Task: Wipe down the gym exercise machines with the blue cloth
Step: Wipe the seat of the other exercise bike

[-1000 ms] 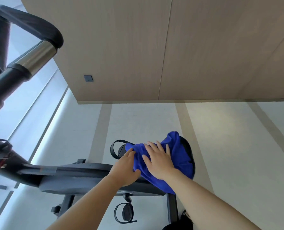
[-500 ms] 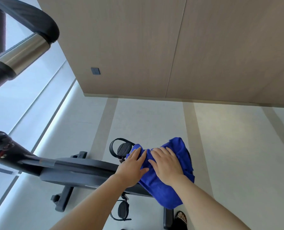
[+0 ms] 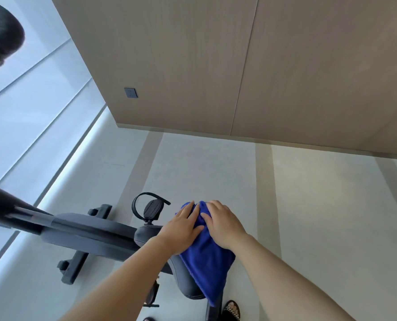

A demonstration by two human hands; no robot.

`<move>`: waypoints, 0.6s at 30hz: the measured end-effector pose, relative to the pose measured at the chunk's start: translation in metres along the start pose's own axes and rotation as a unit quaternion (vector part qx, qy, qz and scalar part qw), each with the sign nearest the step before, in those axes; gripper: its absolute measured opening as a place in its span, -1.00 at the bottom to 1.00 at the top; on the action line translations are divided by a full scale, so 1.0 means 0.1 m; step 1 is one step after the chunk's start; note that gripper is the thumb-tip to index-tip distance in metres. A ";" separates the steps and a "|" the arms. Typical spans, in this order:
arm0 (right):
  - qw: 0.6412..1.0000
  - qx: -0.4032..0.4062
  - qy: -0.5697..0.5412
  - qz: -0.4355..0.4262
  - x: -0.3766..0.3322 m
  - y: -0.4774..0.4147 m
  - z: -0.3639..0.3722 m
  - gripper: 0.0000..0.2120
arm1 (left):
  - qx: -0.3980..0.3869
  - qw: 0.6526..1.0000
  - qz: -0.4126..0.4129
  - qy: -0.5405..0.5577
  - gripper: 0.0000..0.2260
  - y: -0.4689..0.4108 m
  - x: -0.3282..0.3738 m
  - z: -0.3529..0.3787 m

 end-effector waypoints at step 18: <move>0.995 0.087 -0.011 0.039 0.06 0.22 0.07 -0.64 | 0.103 0.993 -0.020 -0.062 -0.47 0.06 0.09 0.20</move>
Point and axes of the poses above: each hand's wrist, its own y-axis away from the middle knuckle, its own z-axis out of the palm, x = y × z, the point moved 3 cm from there along -y, towards the middle knuckle, and after that the axes turned 10 degrees about -x, right-handed, at the moved point
